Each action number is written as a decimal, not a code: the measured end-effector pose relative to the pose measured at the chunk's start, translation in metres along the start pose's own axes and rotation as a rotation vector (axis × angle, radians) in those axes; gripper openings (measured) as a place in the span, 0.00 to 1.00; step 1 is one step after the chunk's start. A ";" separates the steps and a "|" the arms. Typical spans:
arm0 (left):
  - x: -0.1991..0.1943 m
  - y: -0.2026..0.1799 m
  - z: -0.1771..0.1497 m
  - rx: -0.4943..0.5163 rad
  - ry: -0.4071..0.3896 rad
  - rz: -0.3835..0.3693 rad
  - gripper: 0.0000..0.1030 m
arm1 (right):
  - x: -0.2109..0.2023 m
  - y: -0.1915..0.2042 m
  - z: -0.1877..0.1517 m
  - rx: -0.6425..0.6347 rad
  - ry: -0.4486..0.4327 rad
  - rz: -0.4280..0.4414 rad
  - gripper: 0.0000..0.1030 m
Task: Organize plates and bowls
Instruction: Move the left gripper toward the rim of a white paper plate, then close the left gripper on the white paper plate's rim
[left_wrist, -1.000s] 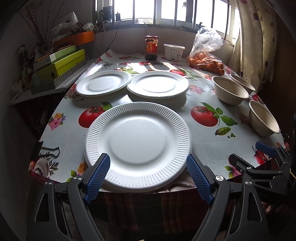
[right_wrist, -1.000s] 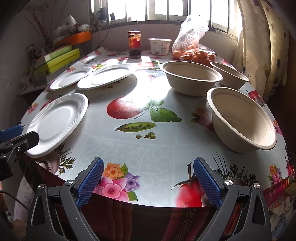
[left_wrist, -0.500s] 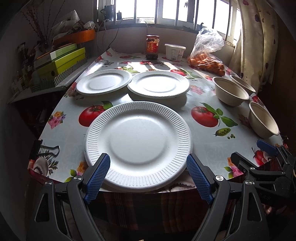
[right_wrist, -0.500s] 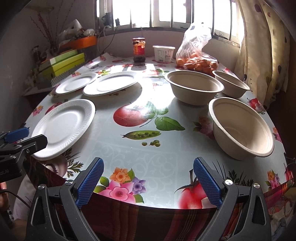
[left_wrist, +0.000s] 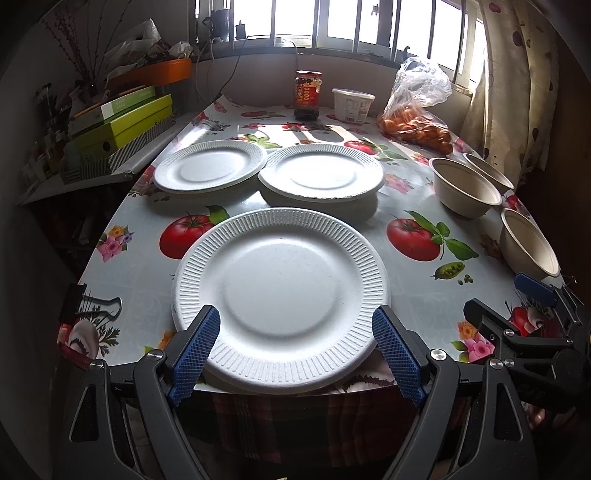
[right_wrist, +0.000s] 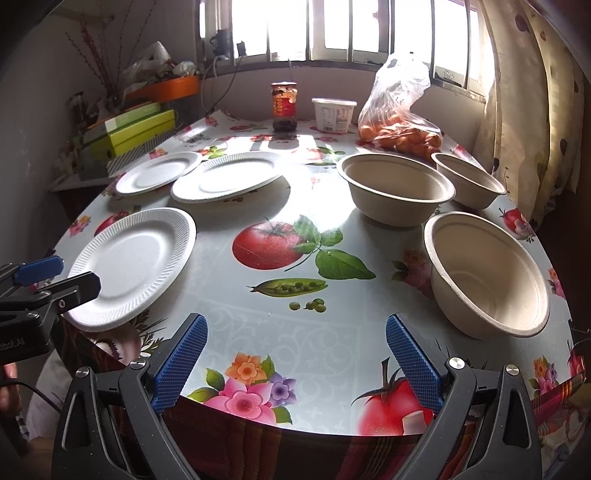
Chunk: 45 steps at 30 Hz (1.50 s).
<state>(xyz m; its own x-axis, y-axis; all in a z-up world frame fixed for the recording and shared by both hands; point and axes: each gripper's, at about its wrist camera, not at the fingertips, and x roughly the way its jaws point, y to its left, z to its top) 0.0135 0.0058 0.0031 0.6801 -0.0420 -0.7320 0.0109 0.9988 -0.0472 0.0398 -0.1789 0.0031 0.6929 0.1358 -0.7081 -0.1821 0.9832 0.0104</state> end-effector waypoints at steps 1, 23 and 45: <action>0.000 0.002 0.001 -0.004 -0.001 0.000 0.82 | 0.000 0.000 0.002 -0.001 -0.003 0.002 0.96; 0.014 0.081 0.053 -0.124 -0.010 0.065 0.82 | 0.023 0.028 0.098 -0.046 -0.049 0.121 0.96; 0.061 0.176 0.117 -0.352 0.089 0.055 0.80 | 0.110 0.097 0.215 -0.267 0.078 0.318 0.76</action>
<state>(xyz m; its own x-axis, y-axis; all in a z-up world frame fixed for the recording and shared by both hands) 0.1427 0.1823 0.0298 0.6058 -0.0063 -0.7956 -0.2875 0.9307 -0.2263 0.2485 -0.0421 0.0779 0.5197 0.4080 -0.7506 -0.5601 0.8262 0.0613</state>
